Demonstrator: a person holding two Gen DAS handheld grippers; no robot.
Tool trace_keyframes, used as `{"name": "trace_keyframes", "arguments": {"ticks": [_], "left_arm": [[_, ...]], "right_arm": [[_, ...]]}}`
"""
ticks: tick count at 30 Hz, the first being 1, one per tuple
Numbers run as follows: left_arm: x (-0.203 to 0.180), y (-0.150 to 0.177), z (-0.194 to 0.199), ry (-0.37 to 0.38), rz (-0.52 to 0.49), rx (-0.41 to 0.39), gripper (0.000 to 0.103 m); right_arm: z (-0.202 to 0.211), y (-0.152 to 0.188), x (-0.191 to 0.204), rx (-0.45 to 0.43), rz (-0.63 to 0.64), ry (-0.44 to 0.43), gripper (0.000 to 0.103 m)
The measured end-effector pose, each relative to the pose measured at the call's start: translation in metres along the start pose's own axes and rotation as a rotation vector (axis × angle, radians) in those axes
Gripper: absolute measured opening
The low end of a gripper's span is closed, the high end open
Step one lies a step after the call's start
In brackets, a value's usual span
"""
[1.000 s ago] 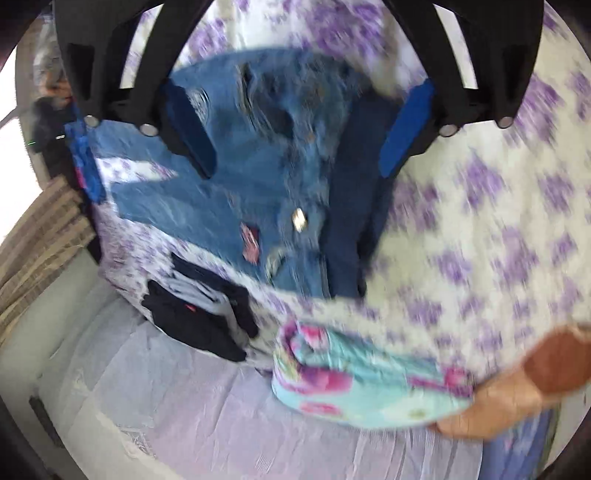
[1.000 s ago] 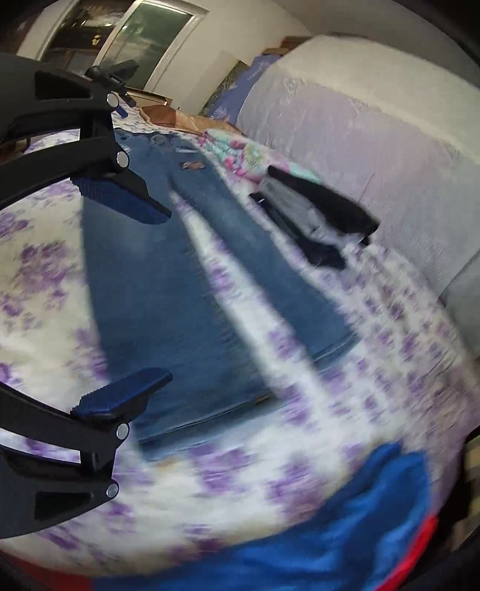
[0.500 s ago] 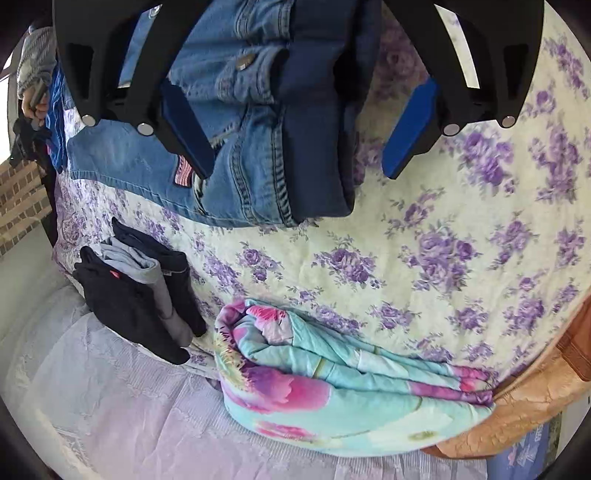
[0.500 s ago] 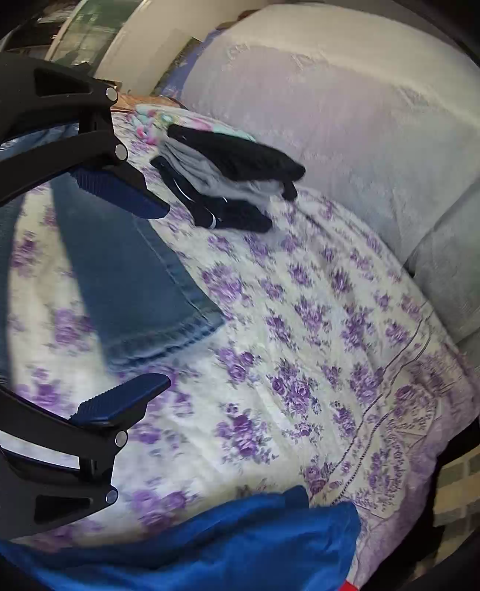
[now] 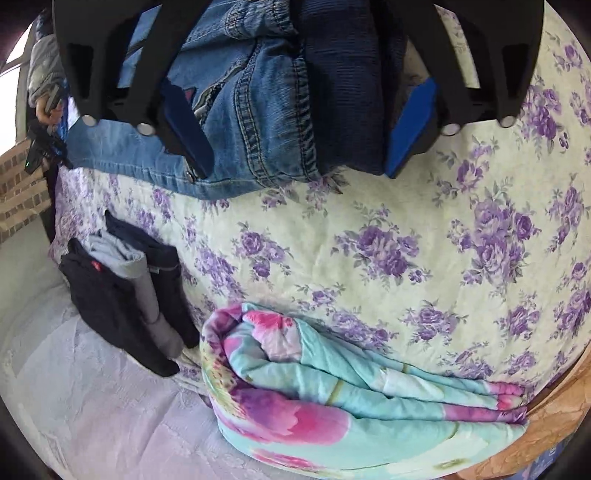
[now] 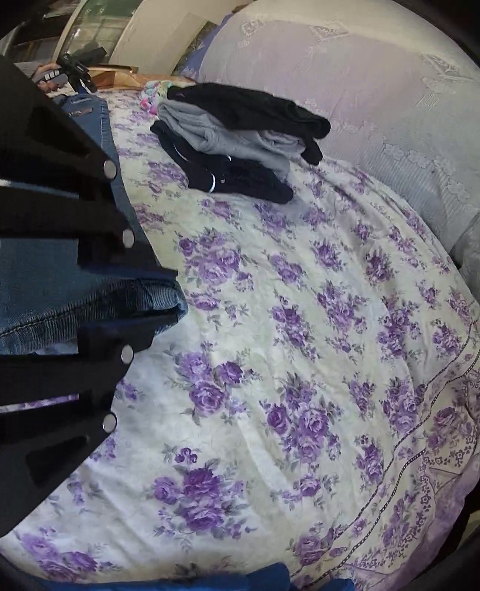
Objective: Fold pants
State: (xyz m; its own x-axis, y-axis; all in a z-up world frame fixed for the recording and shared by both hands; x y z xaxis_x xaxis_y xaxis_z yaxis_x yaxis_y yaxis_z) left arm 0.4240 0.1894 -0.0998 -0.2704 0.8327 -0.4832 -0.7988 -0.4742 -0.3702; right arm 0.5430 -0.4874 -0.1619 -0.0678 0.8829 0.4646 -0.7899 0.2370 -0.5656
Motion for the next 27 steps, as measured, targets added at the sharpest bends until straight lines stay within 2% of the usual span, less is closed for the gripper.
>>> {"name": "trace_keyframes", "arguments": {"ticks": [1,3,5,8,11,12,13,15,17,19,21,22,23,25,26,27], "left_arm": [[0.004,-0.002,0.001,-0.003,0.018,-0.001,0.06],[0.014,-0.004,0.006,0.008,0.05,-0.003,0.034],[0.021,-0.004,0.012,0.009,0.053,-0.01,0.017],[0.028,-0.006,0.029,0.059,0.061,-0.032,0.006],[0.03,-0.008,0.032,0.076,0.075,-0.016,0.006],[0.031,-0.008,0.03,0.075,0.082,-0.005,0.011],[0.033,-0.008,0.029,0.074,0.094,0.001,0.018],[0.037,-0.01,0.026,0.07,0.109,-0.002,0.061],[0.038,-0.013,0.025,0.048,0.092,-0.033,0.067],[0.034,-0.011,0.019,0.08,0.066,0.004,0.067],[0.028,-0.007,0.006,0.081,0.02,0.054,0.066],[0.025,-0.004,0.0,0.08,-0.004,0.078,0.064],[0.023,-0.001,-0.005,0.09,-0.02,0.102,0.054],[0.023,0.0,-0.008,0.105,-0.019,0.095,0.049],[0.023,0.0,-0.005,0.124,-0.017,0.08,0.039],[0.024,-0.002,0.002,0.133,-0.009,0.047,0.01]], "right_arm": [[0.005,0.0,0.003,-0.011,0.007,-0.006,0.013],[0.016,0.0,0.009,-0.04,0.02,-0.018,0.013],[0.026,0.0,0.013,-0.056,0.017,-0.032,0.013],[0.036,0.001,0.017,-0.061,0.011,-0.039,0.013],[0.039,0.0,0.018,-0.061,0.005,-0.032,0.013],[0.039,0.0,0.019,-0.06,0.004,-0.029,0.013],[0.038,0.001,0.019,-0.059,0.001,-0.028,0.013],[0.036,0.001,0.019,-0.055,-0.004,-0.025,0.013],[0.034,0.001,0.018,-0.051,-0.006,-0.023,0.013],[0.033,0.0,0.017,-0.047,-0.006,-0.022,0.013],[0.032,0.0,0.016,-0.044,-0.007,-0.021,0.013],[0.032,0.001,0.016,-0.043,-0.009,-0.021,0.013],[0.032,0.001,0.015,-0.044,-0.014,-0.022,0.013],[0.032,0.003,0.014,-0.042,-0.024,-0.026,0.013],[0.033,0.003,0.013,-0.043,-0.026,-0.028,0.013],[0.034,0.003,0.013,-0.045,-0.028,-0.029,0.013]]}}
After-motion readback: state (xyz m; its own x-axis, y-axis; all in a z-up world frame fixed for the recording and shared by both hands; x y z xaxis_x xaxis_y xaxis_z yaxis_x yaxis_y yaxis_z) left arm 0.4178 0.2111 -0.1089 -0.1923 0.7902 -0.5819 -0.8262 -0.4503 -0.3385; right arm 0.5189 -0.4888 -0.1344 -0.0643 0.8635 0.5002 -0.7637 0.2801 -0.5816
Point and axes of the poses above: each gripper's, at about its wrist camera, not at the fingertips, and z roughly against the way its jaws point, x to its left, y to its underside, the point moved 7 cm from there along -z, roughly the way its jaws point, and after that the axes turned 10 degrees about z, right-handed, at the moved point
